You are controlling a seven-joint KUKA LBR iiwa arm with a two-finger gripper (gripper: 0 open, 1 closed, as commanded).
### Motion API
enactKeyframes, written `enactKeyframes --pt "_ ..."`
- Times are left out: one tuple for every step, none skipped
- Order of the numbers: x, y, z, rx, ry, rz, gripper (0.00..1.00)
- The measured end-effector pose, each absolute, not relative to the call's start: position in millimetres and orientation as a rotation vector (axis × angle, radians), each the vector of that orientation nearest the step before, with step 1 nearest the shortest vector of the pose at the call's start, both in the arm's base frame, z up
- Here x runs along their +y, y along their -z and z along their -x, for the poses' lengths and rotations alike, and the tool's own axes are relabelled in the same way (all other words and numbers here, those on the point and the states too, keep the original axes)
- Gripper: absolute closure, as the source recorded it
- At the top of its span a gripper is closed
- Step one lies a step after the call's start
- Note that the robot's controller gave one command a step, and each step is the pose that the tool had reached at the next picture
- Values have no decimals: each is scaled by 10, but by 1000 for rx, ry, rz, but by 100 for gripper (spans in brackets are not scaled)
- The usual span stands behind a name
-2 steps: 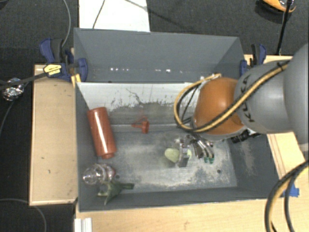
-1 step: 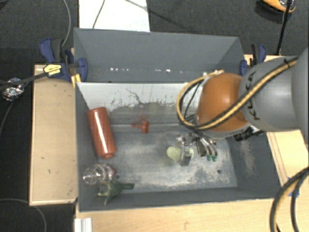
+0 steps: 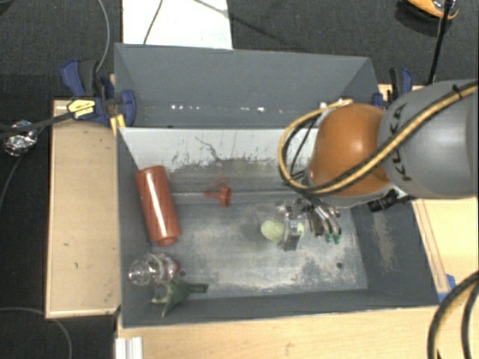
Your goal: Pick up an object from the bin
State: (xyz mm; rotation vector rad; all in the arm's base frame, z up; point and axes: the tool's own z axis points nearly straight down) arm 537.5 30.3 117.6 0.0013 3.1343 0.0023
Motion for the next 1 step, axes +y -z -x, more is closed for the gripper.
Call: enactKeyframes --pt "303 -1311 -5391 3128 -3 -3 100"
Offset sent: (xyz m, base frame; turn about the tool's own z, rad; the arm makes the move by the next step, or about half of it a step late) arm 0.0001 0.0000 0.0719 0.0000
